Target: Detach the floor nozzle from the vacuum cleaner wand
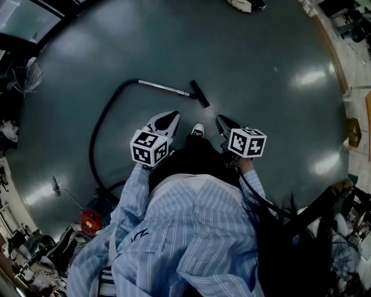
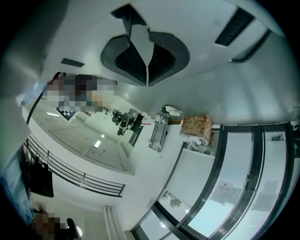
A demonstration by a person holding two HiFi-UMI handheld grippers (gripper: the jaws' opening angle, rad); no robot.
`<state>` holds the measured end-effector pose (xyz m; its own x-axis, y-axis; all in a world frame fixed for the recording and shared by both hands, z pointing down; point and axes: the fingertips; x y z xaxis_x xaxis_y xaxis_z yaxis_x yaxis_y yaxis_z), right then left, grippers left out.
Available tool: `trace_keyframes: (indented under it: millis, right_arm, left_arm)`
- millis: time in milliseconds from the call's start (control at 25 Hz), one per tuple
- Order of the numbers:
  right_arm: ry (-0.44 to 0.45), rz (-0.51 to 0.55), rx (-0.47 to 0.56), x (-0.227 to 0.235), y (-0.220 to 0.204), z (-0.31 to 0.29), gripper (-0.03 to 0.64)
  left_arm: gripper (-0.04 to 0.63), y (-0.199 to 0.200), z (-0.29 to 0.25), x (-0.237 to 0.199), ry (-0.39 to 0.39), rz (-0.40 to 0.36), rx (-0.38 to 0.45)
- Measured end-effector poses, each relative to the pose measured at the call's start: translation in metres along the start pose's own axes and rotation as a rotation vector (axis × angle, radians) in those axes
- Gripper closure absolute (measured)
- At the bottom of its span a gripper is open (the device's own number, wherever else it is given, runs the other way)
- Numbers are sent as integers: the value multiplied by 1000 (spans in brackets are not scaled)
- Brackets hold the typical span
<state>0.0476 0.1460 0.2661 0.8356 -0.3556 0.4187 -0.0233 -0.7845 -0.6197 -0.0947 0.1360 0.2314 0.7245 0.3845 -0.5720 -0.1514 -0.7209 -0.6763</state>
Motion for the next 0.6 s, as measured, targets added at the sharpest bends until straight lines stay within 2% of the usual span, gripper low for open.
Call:
trace_keyframes:
  millis: [120,280,400,600]
  right_arm:
    - [13,-4,-1,22,12,-10,600]
    - [30,-19,-6,44,20,-23,599]
    - [21,5,-15,57,25,-38,598]
    - [-1,53,-73,74,22,-69,596]
  left_arm:
    - [586,11,-16,-5,30,31,13]
    - [586,25,-41,-8,58,27,-9]
    - [586,34,-63,-16,57,22,-59]
    - [586,30,-101,-49,61,-29,-180]
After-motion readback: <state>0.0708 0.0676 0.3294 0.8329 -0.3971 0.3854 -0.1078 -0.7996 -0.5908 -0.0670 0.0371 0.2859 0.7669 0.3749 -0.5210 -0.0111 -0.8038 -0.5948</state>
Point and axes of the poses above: the fingertips, and each gripper's own axes: z backward along the fingers, x to its right, y out of its top, and after that the axes turned 11 degrees about z, right-handed
